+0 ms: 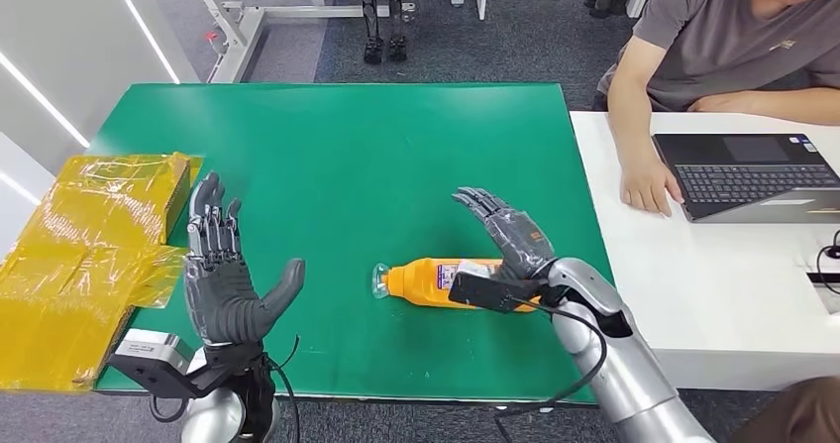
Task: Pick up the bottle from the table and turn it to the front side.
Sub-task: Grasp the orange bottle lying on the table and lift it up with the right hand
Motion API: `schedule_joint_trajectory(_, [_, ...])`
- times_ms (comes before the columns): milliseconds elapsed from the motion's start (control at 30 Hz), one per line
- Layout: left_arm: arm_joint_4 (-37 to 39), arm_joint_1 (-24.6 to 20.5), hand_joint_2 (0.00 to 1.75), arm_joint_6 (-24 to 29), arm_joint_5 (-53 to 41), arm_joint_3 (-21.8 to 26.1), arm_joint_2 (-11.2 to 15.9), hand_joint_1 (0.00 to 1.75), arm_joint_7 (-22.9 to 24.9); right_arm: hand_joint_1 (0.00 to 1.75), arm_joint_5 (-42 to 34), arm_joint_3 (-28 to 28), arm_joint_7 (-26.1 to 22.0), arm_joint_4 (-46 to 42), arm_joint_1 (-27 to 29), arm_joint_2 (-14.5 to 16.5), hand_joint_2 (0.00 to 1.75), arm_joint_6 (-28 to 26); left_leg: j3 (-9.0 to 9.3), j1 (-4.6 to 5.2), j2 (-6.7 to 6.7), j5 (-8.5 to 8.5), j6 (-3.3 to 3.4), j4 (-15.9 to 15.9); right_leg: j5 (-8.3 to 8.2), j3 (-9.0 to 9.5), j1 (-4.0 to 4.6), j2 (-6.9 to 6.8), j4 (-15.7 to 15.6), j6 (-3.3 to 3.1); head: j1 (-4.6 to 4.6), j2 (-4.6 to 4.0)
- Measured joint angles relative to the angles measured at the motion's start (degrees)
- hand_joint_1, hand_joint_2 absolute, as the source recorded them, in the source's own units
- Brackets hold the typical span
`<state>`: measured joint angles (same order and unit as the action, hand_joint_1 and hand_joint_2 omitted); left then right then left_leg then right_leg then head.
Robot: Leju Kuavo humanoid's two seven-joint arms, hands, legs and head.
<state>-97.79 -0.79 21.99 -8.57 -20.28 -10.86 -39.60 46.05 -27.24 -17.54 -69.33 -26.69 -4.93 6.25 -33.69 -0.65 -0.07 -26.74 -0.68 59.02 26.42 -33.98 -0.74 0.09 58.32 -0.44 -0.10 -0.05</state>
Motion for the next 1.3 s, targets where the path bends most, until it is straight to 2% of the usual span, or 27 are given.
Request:
schedule_joint_trajectory(200, [0.7,-1.7,1.75,0.6,-1.1,0.0,0.3,0.00,0.4,0.00,-1.9,-3.6,0.7,9.7,-6.4,-2.1,1.75,6.7,0.00,0.00,-0.02,0.01,0.01,0.0,-0.01,0.00,0.00,-0.02,0.0,0.00,-0.01,0.01])
schedule_joint_trajectory(333, [1.5,-2.8,1.75,1.1,-1.2,0.0,0.3,0.00,0.7,0.00,-3.3,-6.3,-0.5,15.1,-9.2,-3.0,1.75,7.9,0.00,0.00,-0.03,0.01,0.01,0.0,-0.01,0.00,0.00,-0.01,0.0,0.00,0.00,0.01])
schedule_joint_trajectory(667, [2.9,-5.3,1.75,1.6,-0.5,0.0,0.3,0.00,1.8,0.00,-5.7,-11.8,-1.4,21.7,-13.6,-3.4,1.75,13.5,-0.01,0.00,-0.03,0.05,0.06,0.0,-0.02,0.01,0.00,-0.02,0.0,0.01,-0.01,0.01])
schedule_joint_trajectory(1033, [3.7,-6.7,1.75,2.1,-0.5,0.0,0.3,0.00,2.4,0.00,-7.3,-17.0,-0.6,26.6,-16.1,-3.4,1.75,13.1,-0.02,0.01,-0.02,0.05,0.08,0.1,-0.02,0.00,0.00,-0.01,0.0,0.01,-0.01,0.01])
schedule_joint_trajectory(1300, [3.9,-6.6,1.75,2.5,-0.5,0.0,0.3,0.00,2.4,0.00,-6.1,-19.0,2.9,29.5,-18.0,-3.4,1.75,11.6,-0.01,0.00,-0.02,0.05,0.08,0.1,-0.03,0.00,0.00,-0.01,0.0,0.01,0.00,0.01])
